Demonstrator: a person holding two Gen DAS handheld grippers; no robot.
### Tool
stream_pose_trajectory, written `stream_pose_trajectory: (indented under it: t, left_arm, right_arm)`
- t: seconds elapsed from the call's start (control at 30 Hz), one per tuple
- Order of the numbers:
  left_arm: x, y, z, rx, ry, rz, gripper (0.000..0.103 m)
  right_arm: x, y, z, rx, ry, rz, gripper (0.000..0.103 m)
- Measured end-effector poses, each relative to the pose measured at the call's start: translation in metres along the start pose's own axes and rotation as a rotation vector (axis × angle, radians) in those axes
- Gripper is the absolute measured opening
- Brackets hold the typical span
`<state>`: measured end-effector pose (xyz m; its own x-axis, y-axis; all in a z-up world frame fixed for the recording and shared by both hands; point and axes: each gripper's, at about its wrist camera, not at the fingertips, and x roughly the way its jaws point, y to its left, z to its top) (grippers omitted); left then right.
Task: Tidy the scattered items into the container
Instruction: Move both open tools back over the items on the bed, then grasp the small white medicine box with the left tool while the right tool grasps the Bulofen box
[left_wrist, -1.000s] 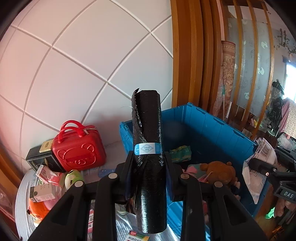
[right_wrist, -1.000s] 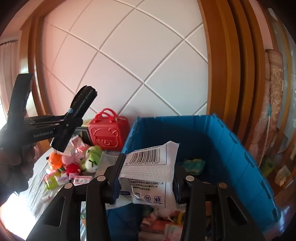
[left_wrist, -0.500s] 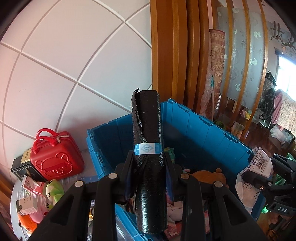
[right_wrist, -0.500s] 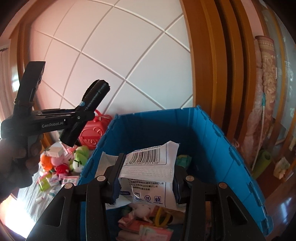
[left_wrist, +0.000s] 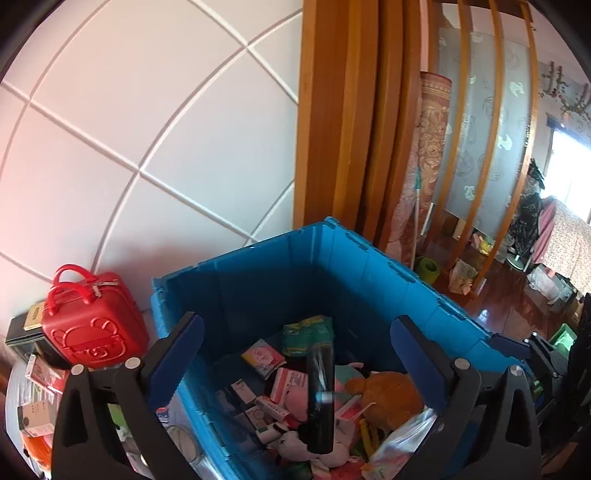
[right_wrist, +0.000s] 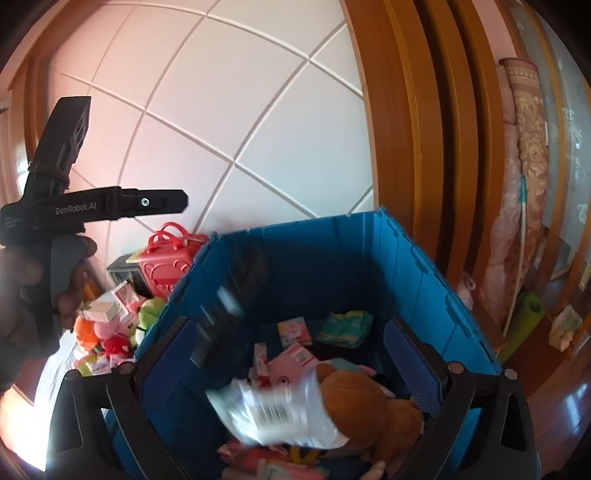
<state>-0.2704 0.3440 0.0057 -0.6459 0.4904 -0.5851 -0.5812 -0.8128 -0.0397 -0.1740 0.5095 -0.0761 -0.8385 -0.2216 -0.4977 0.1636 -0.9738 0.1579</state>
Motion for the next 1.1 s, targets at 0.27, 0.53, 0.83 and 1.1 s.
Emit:
stream_pose_trajectory:
  t: [0.27, 0.53, 0.83, 1.1]
  left_arm:
    - [-0.02, 0.042, -0.033, -0.037, 0.026, 0.123, 0.103]
    - [-0.069, 0.119, -0.098, -0.129, 0.073, 0.293, 0.103]
    - [-0.131, 0.22, -0.188, -0.271, 0.137, 0.469, 0.103]
    - [-0.176, 0.315, -0.275, -0.35, 0.233, 0.55, 0.103]
  right_arm:
    - [0.009, 0.007, 0.0, -0.007, 0.005, 0.057, 0.103]
    - [0.013, 0.062, -0.001, -0.086, 0.008, 0.181, 0.103]
    - [0.016, 0.151, -0.011, -0.187, 0.029, 0.294, 0.103]
    - [0.022, 0.242, -0.032, -0.22, 0.062, 0.336, 0.103]
